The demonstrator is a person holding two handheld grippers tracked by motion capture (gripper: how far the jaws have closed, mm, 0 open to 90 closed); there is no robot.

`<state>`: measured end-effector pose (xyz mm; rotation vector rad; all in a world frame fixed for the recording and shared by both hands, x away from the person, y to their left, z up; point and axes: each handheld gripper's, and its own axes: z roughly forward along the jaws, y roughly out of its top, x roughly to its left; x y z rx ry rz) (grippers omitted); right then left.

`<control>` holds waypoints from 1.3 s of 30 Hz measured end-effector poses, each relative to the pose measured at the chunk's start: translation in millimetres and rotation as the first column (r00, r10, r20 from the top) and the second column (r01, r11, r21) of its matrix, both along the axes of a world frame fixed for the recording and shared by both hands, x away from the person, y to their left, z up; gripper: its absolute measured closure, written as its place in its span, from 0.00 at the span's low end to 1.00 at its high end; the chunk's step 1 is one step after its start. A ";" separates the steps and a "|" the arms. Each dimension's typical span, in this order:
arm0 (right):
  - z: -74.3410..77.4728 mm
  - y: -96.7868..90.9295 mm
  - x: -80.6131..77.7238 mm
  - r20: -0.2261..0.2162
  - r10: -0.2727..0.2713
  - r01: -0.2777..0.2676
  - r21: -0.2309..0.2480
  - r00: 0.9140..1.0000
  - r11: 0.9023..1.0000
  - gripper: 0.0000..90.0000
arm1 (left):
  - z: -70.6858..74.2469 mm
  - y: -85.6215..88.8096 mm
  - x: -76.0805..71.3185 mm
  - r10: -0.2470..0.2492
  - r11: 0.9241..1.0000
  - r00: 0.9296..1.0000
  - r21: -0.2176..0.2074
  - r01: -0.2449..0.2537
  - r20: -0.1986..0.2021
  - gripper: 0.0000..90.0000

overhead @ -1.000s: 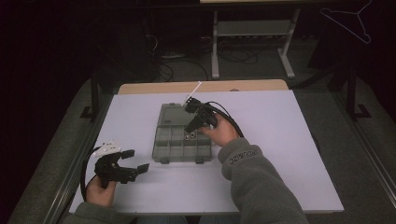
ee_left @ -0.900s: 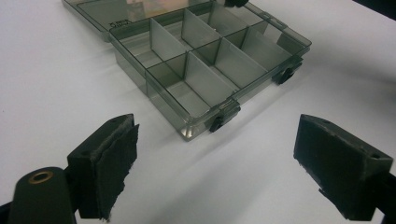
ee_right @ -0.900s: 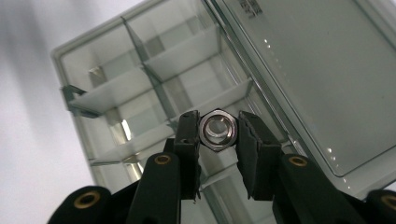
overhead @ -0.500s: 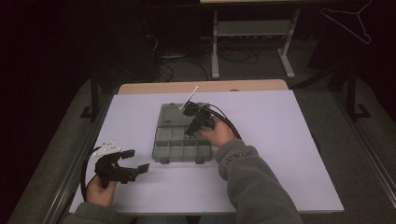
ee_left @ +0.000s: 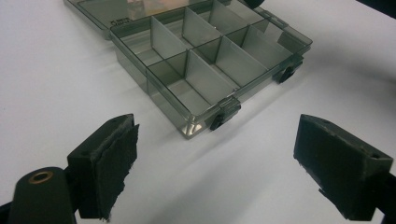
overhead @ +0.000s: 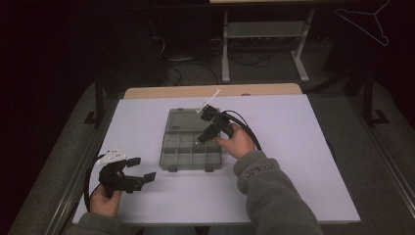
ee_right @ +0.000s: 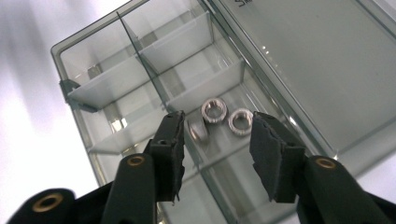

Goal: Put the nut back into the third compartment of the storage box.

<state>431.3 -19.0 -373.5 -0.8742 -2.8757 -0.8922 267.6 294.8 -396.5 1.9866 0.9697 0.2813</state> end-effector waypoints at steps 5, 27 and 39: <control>1.6 -22.1 -9.2 0.018 -0.041 0.041 0.036 0.999 0.999 0.55 | -0.8 -1.0 -0.6 0.012 1.000 1.000 -0.019 -0.012 -0.002 0.14; -5.9 -86.0 -52.8 0.052 -0.127 0.122 0.092 0.991 0.988 0.37 | -2.0 -2.8 0.0 0.015 1.000 1.000 -0.017 -0.015 -0.002 0.14; -9.0 -105.7 -74.9 0.066 -0.152 0.145 0.101 0.986 0.984 0.32 | -2.3 -3.1 0.1 0.016 1.000 1.000 -0.016 -0.016 -0.005 0.14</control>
